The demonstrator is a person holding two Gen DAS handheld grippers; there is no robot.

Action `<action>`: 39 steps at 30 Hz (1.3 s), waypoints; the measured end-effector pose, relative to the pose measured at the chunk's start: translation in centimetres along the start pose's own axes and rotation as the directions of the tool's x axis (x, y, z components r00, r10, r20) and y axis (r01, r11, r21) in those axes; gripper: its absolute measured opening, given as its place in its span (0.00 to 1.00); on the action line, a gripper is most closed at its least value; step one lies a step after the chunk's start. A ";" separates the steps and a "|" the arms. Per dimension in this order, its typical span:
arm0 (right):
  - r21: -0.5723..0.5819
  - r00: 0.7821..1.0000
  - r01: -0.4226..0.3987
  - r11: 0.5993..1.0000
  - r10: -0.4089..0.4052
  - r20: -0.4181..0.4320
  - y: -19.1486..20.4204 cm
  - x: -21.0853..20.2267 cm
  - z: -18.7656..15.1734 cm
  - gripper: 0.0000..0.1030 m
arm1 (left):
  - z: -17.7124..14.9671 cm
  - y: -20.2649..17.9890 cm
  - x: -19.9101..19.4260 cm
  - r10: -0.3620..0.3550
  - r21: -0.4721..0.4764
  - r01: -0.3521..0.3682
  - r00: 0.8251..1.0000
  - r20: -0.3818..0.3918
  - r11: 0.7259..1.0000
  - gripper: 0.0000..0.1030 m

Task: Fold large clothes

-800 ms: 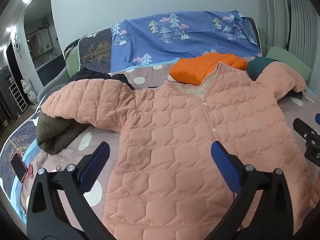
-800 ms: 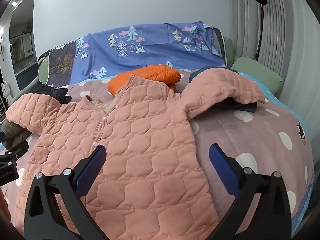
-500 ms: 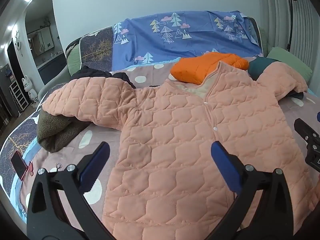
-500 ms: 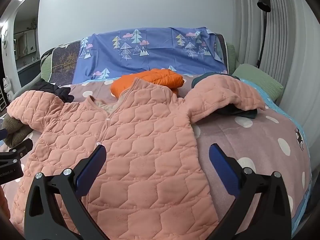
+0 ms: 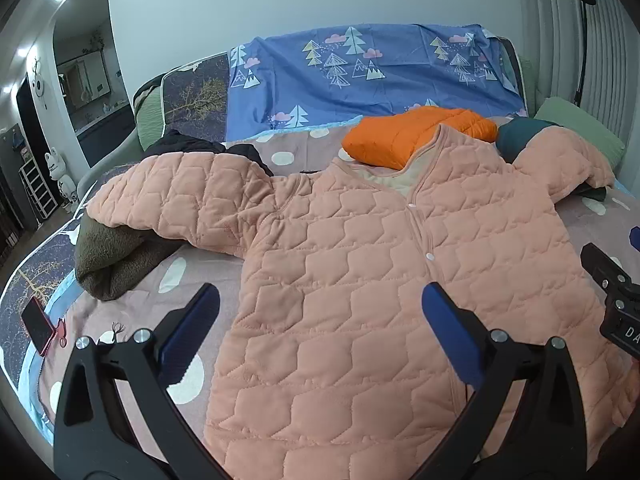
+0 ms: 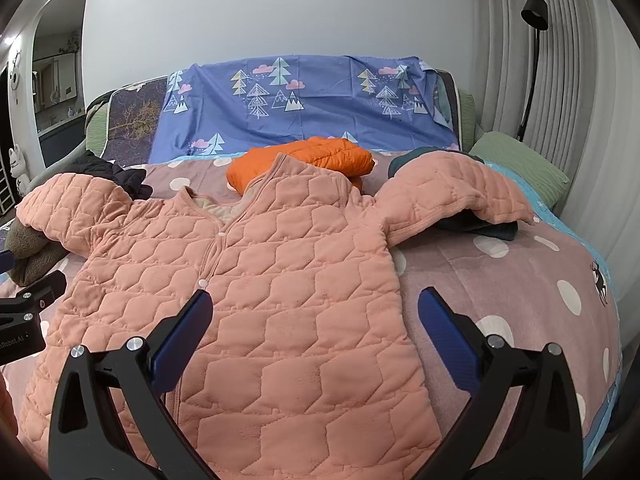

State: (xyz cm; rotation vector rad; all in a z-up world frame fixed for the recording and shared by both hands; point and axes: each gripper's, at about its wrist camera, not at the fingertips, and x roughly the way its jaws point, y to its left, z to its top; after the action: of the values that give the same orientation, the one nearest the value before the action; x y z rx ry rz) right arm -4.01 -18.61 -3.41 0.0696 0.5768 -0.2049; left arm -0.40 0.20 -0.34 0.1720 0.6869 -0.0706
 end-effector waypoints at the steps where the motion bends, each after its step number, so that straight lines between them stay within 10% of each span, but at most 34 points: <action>1: -0.002 1.000 -0.001 1.000 0.001 0.000 0.1 0.0 0.0 0.99 | 0.0 0.0 0.0 -0.001 -0.001 0.001 1.000 0.000 1.000 0.98; 39: -0.013 1.000 -0.001 1.000 0.001 -0.011 0.9 0.5 0.4 0.99 | -0.1 1.5 0.6 -0.058 -0.068 0.058 0.998 -0.001 0.996 0.98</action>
State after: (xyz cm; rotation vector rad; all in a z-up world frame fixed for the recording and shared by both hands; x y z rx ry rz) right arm -3.21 -17.92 -3.38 0.0584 0.5892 -0.2003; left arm 0.18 1.67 -0.56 0.0868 0.6959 -0.1023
